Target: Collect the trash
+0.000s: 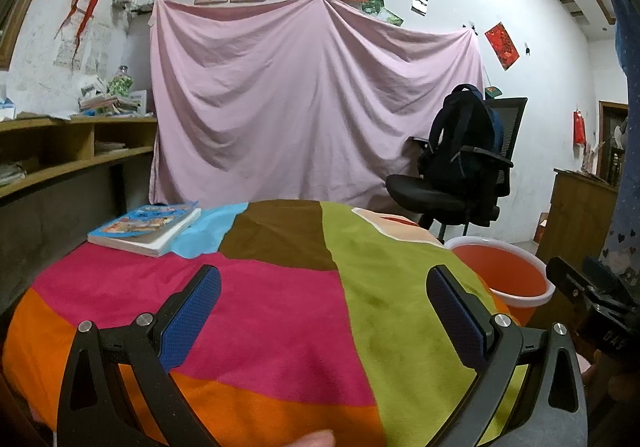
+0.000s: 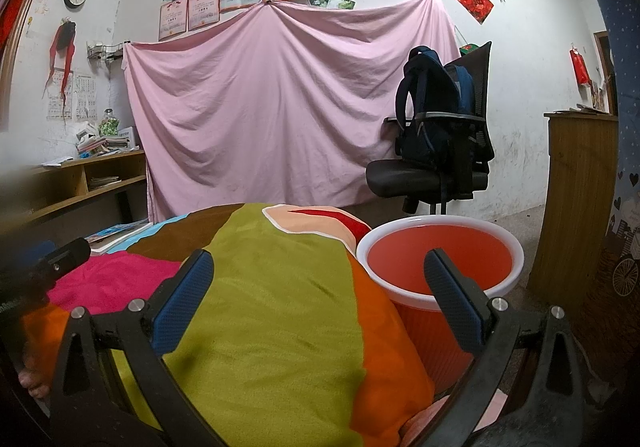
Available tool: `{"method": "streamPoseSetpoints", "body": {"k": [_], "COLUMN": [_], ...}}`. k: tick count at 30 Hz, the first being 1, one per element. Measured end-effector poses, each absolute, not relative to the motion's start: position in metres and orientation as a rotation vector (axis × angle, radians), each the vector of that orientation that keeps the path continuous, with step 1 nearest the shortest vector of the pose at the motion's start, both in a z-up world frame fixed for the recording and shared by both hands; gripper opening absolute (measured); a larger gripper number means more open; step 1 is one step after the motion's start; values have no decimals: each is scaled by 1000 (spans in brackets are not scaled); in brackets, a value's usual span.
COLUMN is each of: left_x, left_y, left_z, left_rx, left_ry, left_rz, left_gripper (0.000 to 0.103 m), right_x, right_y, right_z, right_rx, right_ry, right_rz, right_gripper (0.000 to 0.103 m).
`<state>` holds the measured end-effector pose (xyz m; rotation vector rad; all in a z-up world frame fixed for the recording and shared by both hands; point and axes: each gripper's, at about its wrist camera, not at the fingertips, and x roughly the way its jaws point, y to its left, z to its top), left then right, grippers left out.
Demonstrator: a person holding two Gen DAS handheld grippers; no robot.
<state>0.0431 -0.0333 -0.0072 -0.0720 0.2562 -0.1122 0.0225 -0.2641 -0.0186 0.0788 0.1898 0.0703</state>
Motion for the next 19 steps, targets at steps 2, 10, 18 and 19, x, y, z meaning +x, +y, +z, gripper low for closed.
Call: {"method": "streamPoseSetpoints", "body": {"k": [2, 10, 18, 19], "left_x": [42, 43, 43, 43], "left_y": [-34, -34, -34, -34], "left_z": [-7, -9, -8, -8], "left_rx": [-61, -52, -50, -50], "left_ry": [251, 249, 258, 260], "left_rz": [-111, -116, -122, -123], "left_gripper": [101, 101, 101, 101], "right_x": [22, 23, 19, 20], "right_y": [-263, -263, -259, -260], "right_z": [-19, -20, -23, -23], "right_rx": [79, 79, 80, 81], "right_ry": [191, 198, 205, 205], "right_rz": [71, 72, 74, 75], "right_gripper": [103, 103, 103, 103]}}
